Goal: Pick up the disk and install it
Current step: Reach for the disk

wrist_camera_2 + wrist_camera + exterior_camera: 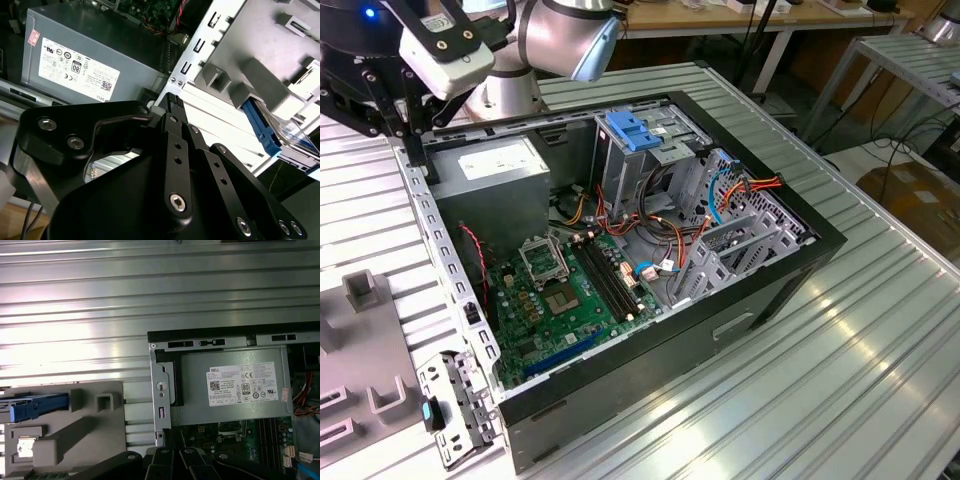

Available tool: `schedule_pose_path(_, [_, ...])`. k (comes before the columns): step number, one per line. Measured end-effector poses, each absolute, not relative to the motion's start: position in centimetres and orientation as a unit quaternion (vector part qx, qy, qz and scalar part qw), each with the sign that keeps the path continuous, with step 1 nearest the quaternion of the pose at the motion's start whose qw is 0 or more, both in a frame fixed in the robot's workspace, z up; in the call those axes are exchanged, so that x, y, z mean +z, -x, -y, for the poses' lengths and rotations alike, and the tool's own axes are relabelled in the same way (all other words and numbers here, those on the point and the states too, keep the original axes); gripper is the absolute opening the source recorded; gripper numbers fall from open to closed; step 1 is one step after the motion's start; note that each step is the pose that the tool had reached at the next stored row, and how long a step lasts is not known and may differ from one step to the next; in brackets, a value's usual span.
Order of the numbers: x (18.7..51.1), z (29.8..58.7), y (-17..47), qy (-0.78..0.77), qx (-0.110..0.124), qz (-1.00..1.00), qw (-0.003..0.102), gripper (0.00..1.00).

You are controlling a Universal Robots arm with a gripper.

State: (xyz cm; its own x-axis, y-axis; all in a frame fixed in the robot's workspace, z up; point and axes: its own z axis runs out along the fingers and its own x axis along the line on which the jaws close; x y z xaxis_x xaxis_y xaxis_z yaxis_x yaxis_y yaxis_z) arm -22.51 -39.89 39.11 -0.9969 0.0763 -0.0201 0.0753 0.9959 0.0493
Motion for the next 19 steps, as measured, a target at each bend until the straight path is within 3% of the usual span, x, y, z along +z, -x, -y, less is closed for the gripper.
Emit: schedule_pose_path(19, [39.1,39.9,25.7,-0.038,0.026,-0.999,0.011,0.11])
